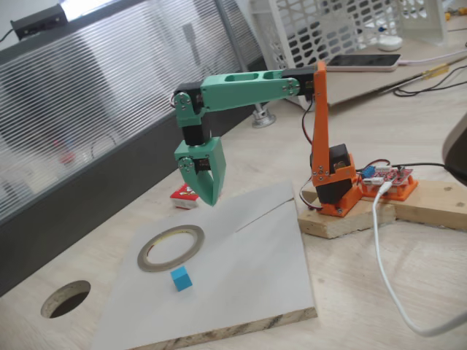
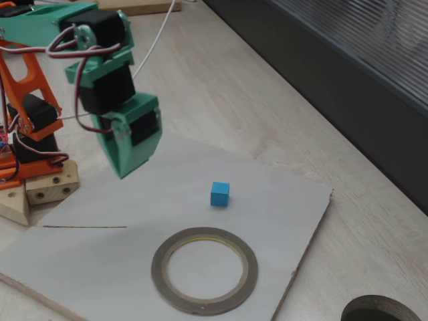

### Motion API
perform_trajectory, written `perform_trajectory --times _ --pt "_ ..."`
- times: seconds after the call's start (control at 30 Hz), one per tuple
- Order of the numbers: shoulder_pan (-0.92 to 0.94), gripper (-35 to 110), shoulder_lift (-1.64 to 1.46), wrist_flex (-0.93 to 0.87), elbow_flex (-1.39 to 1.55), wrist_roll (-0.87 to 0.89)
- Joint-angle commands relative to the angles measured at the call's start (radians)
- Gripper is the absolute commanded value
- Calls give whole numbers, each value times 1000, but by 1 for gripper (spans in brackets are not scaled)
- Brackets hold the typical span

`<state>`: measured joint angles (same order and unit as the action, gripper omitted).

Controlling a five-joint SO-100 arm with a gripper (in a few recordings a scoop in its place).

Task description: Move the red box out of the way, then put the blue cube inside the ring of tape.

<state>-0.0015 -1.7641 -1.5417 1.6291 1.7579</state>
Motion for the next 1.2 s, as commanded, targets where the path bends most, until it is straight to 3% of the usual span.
perform_trajectory --times 0.0,0.33,1.17 --pt "-118 0 -66 -26 32 6" --pt "-342 0 -67 -28 126 6" --pt "-321 1 -51 -15 124 -5"
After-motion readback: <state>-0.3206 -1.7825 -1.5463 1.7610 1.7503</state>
